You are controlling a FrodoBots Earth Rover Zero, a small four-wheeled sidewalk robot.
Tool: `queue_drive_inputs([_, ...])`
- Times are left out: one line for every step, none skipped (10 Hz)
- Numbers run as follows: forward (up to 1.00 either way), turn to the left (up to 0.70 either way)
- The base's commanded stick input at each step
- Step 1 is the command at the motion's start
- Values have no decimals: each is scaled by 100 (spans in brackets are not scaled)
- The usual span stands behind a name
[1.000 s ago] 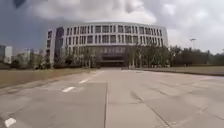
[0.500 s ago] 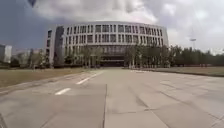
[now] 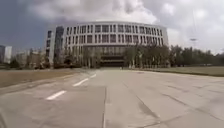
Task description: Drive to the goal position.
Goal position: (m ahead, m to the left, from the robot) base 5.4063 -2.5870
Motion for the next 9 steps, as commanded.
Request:
queue_drive_inputs([70, 21])
queue_drive_inputs([70, 35])
queue_drive_inputs([70, 16])
queue_drive_inputs([70, 0])
queue_drive_inputs([70, 0])
queue_drive_inputs([70, 0])
queue_drive_inputs([70, 0])
queue_drive_inputs([70, 0])
queue_drive_inputs([70, 0])
